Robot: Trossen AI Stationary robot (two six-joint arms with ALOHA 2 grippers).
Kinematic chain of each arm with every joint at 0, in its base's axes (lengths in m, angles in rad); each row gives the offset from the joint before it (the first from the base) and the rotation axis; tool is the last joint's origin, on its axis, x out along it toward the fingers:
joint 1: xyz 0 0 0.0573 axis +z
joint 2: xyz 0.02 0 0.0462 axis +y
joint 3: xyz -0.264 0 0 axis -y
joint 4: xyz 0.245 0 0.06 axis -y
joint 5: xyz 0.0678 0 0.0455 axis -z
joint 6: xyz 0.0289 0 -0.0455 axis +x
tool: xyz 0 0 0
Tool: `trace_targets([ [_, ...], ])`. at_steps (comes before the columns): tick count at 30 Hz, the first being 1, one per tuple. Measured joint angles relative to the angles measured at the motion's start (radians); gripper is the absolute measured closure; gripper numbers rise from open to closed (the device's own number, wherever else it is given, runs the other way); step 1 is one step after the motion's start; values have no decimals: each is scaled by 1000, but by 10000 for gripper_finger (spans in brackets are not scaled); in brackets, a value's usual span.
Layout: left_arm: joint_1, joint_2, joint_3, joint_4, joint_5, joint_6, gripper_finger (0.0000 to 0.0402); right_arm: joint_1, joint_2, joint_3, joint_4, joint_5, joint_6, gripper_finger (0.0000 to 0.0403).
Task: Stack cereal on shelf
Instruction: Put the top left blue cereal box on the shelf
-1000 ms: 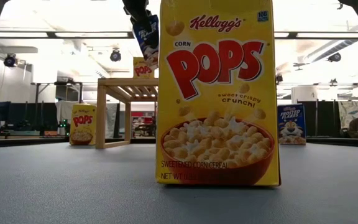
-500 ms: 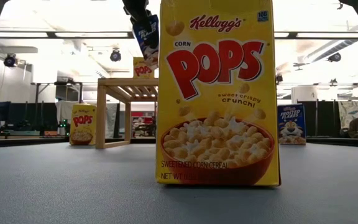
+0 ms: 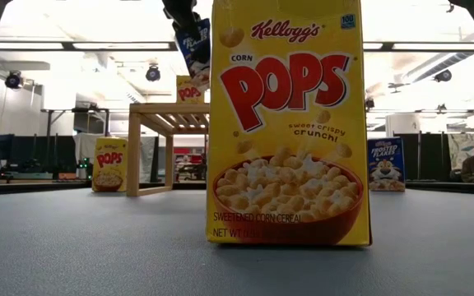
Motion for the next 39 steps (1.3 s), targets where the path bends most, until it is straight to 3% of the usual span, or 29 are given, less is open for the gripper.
trace_targets([
  [10, 0, -1, 0, -11, -14, -25, 162, 0, 0, 0, -1, -3, -12, 244],
  [21, 1, -60, 1, -19, -154, -18, 83, -22, 0, 0, -2, 0, -11, 247],
  [31, 20, -178, 71, -18, -140, -16, 75, -66, 0, 0, 18, 0, 5, 248],
  [39, 23, -317, -23, 70, -67, -44, 75, -113, -1, -37, 37, -61, 13, 248],
])
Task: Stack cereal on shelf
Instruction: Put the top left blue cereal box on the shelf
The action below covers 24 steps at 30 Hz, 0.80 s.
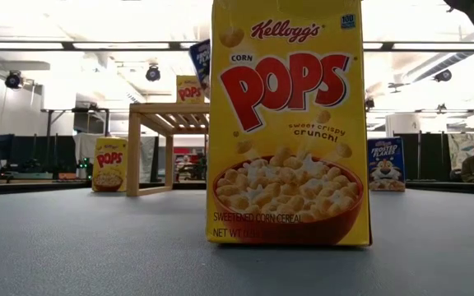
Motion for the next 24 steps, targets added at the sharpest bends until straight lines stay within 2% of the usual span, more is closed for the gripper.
trace_targets([
  [5, 0, -122, -176, 152, 2, -7, 75, -17, 0, -50, 62, -5, 19, 248],
  [16, 0, -413, -667, 550, 5, -34, 75, -30, -57, -139, 129, -15, 21, 248],
  [24, 0, -563, -947, 839, 21, -74, 75, -52, -139, -296, 346, -17, 66, 248],
])
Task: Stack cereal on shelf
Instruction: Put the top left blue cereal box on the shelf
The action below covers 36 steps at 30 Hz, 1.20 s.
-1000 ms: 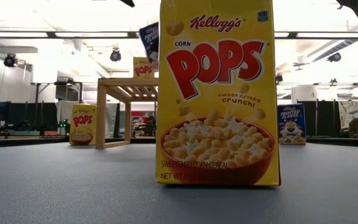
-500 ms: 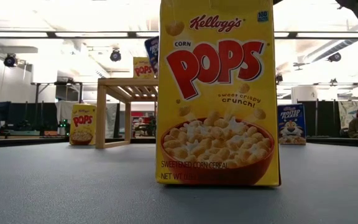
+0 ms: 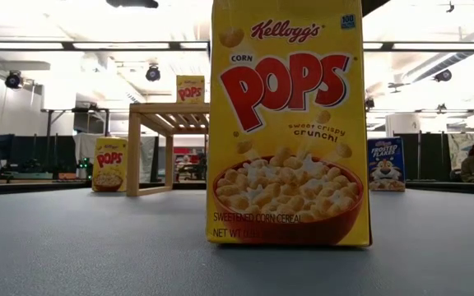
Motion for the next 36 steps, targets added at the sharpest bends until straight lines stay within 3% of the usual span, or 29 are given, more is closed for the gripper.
trace_targets([
  [10, 0, -37, -189, 235, 0, -52, 75, -18, -5, -156, 205, 89, 0, 248],
  [27, 0, 51, -191, 279, -2, -55, 75, -20, 38, -179, 262, 86, 42, 245],
  [36, 0, 54, -191, 283, -3, -55, 75, -18, 41, -178, 261, 79, 57, 195],
])
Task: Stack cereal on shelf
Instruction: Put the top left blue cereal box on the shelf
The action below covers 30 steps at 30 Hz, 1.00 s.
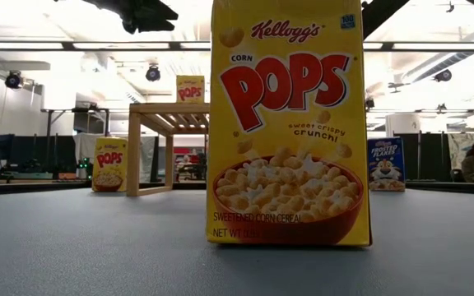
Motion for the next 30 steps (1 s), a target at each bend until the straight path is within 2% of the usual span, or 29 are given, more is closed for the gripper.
trace_targets([
  [15, 0, 0, 0, -1, 0, 0, 75, 8, 0, 18, -7, 0, 5, 107],
  [22, 0, 0, 0, -1, 0, 0, 75, 32, 0, 53, -24, 0, -12, 94],
  [30, 0, 0, 0, -2, 0, -8, 75, 51, 0, 150, -215, 81, -74, 94],
])
